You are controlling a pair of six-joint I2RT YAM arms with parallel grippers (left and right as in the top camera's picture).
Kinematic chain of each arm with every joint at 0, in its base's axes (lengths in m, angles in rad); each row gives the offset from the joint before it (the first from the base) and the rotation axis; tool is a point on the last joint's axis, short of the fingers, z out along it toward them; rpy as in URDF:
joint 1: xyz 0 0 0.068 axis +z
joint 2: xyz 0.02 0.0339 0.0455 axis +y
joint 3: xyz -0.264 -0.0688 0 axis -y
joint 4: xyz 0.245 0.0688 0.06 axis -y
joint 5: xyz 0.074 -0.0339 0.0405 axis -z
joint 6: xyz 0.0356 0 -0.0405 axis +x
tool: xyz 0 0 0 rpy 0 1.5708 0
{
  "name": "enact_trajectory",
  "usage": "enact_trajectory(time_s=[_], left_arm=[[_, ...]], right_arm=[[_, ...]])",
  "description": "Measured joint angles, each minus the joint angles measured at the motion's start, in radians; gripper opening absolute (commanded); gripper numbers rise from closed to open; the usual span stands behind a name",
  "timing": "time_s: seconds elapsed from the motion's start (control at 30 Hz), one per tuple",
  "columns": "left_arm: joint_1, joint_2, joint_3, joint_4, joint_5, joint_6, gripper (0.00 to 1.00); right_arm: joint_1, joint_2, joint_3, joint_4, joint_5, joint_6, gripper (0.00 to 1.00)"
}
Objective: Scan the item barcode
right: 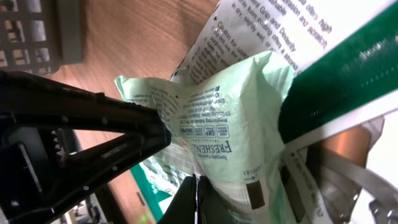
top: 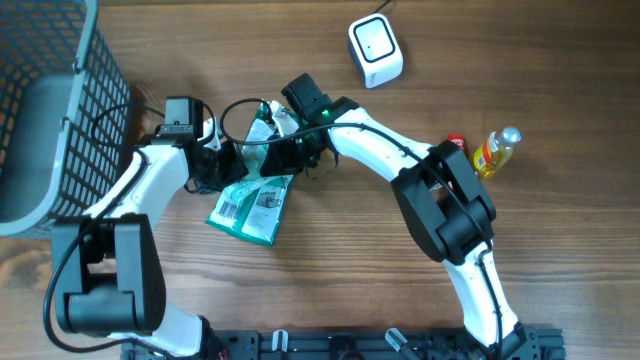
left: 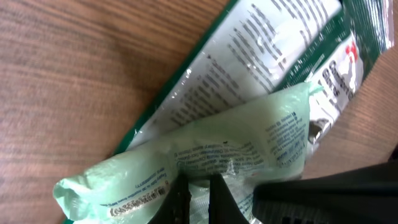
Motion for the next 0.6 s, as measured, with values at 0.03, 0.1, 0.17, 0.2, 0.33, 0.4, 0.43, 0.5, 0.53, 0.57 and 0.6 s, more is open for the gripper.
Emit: enact_trajectory(time_s=[0.03,0.1,0.17,0.2,0.33,0.4,0.43,0.5,0.53,0.57,0.6], left_arm=[[0.000,0.009,0.000,0.012,0.000,-0.003,0.04],[0.000,0.022,0.000,0.034,0.007,-0.006,0.04],[0.000,0.022,0.001,0.037,0.008,-0.007,0.04],[0.000,0.022,0.004,0.032,0.009,-0.007,0.04],[0.007,0.019,0.050,-0.040,-0.010,-0.011,0.04],[0.020,0.004,0.081,-0.058,-0.036,-0.014,0.04],[0.026,-0.010,0.090,-0.063,-0.046,-0.019,0.04],[0.030,-0.034,0.101,-0.095,-0.057,-0.029,0.04],[0.029,-0.045,0.103,-0.119,-0.060,-0.032,0.04],[0.029,-0.048,0.103,-0.140,-0.061,-0.037,0.04],[0.029,-0.048,0.103,-0.159,-0.065,-0.039,0.04]], right_arm=[[0.001,0.000,-0.002,0.004,0.012,0.000,0.04],[0.002,0.000,-0.020,0.024,0.035,0.001,0.04],[0.002,-0.006,-0.037,0.038,0.044,0.011,0.04],[0.003,-0.008,-0.041,0.039,0.048,0.016,0.04],[0.010,-0.015,-0.048,0.038,0.077,0.028,0.04],[0.011,-0.017,-0.050,0.037,0.082,0.031,0.04],[0.011,-0.017,-0.050,0.037,0.082,0.031,0.04],[0.011,-0.017,-0.050,0.037,0.084,0.031,0.05],[0.011,-0.017,-0.050,0.037,0.084,0.031,0.05],[0.011,-0.017,-0.050,0.037,0.084,0.031,0.05],[0.011,-0.017,-0.050,0.037,0.084,0.031,0.05]])
